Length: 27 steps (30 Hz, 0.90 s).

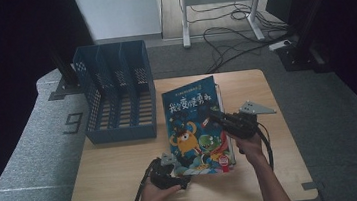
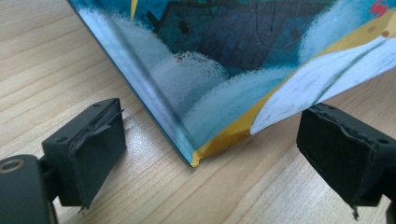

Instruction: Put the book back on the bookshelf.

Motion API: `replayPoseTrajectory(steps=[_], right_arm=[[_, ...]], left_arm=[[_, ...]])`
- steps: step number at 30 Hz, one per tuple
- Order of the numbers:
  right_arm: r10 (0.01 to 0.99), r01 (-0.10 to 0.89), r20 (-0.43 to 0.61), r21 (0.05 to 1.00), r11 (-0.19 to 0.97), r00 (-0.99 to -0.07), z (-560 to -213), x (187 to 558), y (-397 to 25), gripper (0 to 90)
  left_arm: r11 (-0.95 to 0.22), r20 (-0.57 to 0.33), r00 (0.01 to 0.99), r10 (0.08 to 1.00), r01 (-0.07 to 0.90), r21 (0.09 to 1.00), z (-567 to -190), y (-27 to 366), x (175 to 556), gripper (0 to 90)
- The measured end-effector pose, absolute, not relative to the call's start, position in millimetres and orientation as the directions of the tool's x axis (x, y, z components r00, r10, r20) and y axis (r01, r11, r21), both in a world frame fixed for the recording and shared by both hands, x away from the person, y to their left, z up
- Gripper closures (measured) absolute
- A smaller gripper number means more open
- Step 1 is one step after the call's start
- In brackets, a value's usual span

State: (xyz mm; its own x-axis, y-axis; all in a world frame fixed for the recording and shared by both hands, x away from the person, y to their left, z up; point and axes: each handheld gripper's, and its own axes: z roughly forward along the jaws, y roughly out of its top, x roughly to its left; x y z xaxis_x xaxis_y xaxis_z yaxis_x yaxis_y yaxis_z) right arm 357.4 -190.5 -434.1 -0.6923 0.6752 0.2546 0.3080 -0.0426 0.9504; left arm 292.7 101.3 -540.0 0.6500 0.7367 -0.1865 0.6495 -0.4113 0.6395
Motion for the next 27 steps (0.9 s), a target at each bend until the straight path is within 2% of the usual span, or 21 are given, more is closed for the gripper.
replayPoseTrajectory(steps=[27], right_arm=[[0.663,0.237,0.197,0.971,-0.029,-0.723,-428,348,-194,77.5]], left_arm=[[-0.414,-0.166,0.630,0.758,0.663,0.624,-539,95,301,7.5]])
